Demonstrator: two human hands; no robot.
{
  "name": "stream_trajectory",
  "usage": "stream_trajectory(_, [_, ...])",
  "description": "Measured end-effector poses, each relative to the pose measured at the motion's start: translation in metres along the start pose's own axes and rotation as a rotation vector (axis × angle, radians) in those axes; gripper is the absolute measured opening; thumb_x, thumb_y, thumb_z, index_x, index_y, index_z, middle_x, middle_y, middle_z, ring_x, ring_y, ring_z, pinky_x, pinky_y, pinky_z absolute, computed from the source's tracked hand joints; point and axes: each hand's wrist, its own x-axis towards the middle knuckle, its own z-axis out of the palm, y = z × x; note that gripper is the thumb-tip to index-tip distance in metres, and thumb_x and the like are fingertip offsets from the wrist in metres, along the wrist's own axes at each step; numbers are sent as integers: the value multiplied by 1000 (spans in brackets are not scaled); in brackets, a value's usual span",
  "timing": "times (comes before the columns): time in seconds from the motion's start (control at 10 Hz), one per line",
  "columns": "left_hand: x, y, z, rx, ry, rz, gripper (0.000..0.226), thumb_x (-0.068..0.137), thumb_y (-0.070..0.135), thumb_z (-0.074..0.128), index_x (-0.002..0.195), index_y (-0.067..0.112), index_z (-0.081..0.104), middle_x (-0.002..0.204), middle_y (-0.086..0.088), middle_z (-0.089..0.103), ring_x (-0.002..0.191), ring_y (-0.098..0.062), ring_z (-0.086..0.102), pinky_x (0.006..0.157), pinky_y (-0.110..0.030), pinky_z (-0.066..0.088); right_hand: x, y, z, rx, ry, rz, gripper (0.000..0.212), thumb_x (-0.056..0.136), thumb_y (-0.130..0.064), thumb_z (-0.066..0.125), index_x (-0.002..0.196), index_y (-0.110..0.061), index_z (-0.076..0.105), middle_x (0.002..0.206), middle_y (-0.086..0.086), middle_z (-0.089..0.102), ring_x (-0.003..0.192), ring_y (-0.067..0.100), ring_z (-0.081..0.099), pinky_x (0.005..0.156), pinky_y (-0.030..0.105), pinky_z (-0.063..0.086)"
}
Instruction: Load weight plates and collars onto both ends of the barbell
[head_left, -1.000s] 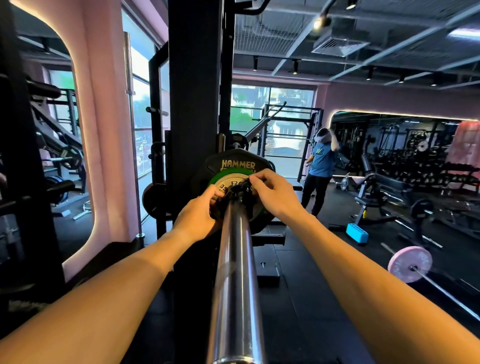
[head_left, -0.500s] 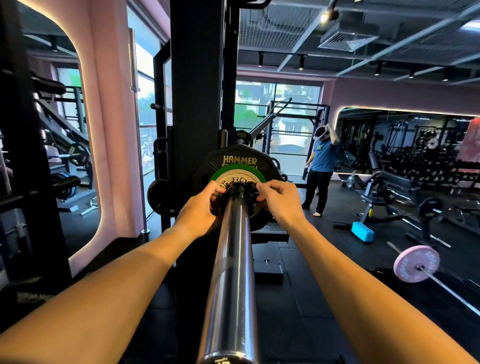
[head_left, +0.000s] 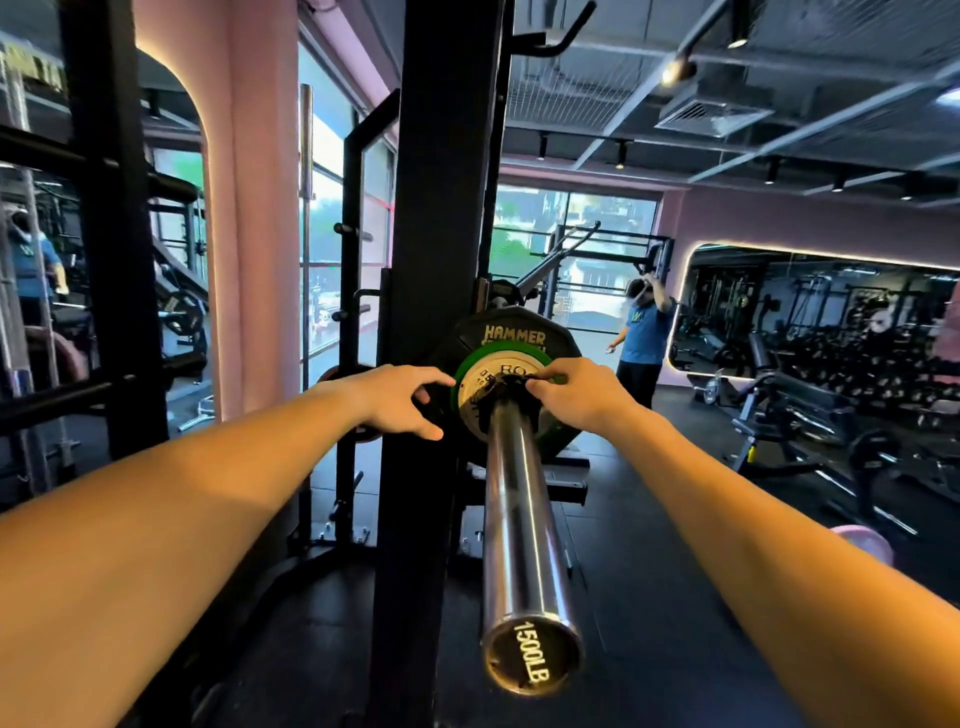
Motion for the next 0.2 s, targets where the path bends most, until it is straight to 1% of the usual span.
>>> stream_trajectory(0.1, [-19,-42,-29,37,19,-32,69,82,43,79,143,40,47,125,5,60,104,-16,60,98,-34,48,-3,-45,2,-127,27,-52,35,91,-50,63,113,-25,73,108,1,67,107,25,61,86,29,47])
stream_trajectory(0.2, [-32,-74,-46,92,46,-23,65,83,44,78,141,38,50,124,5,60,109,-19,60,100,-35,48,-7,-87,5,-192,54,-84,28,89,-46,66,106,-26,75,108,1,70,105,23,64,88,30,50])
